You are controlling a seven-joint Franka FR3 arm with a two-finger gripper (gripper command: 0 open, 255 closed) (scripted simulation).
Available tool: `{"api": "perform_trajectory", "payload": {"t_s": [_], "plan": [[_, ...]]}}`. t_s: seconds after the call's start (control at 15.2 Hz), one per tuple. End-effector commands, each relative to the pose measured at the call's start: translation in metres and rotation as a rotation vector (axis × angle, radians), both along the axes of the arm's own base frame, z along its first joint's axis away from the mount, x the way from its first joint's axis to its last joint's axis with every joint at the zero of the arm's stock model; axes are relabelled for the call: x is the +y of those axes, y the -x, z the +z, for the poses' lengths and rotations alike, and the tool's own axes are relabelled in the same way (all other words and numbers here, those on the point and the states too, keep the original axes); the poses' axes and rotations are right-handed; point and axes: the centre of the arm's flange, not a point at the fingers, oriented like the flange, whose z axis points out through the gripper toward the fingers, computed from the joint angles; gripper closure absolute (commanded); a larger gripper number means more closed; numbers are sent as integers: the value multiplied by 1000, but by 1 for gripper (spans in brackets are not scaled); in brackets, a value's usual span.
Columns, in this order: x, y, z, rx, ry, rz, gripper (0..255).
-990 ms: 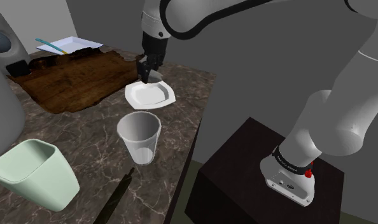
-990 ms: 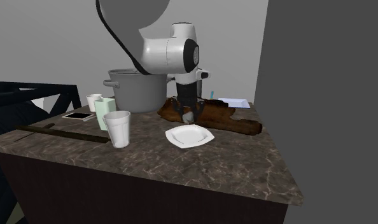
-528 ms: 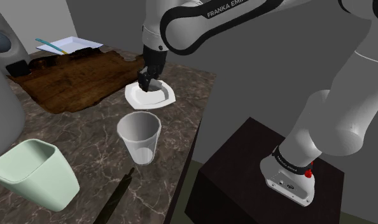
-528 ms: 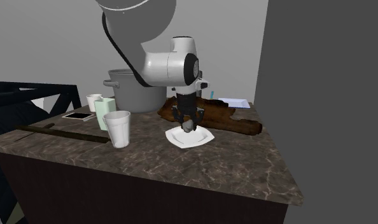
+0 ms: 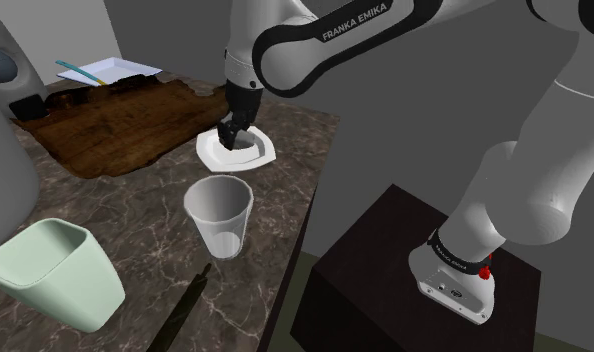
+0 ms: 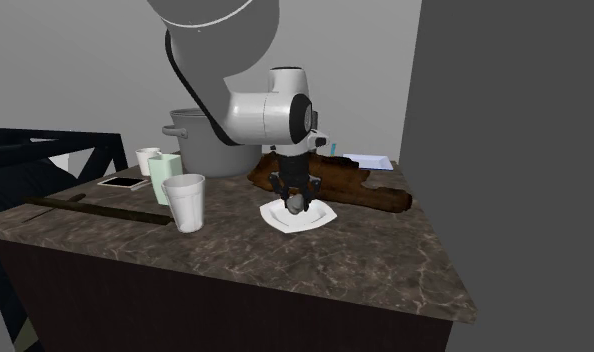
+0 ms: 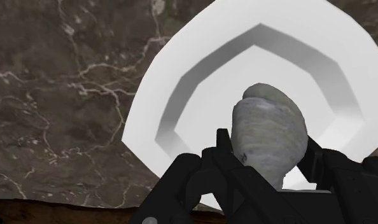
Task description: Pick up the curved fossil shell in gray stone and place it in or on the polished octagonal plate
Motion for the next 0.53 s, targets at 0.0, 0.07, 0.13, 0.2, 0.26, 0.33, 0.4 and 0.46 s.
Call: {"api": "perform_trajectory", "payload": {"t_s": [0.0, 0.07, 0.13, 0.2, 0.26, 0.33, 0.4, 0.46], "plan": [[0, 0, 0, 0, 0, 0, 255], [0, 0, 0, 0, 0, 0, 255], [0, 0, 0, 0, 0, 0, 0], [0, 0, 0, 0, 0, 0, 0], [0, 0, 0, 0, 0, 0, 0], [0, 0, 0, 0, 0, 0, 0], [0, 0, 0, 0, 0, 0, 0], [0, 0, 0, 0, 0, 0, 0]]}}
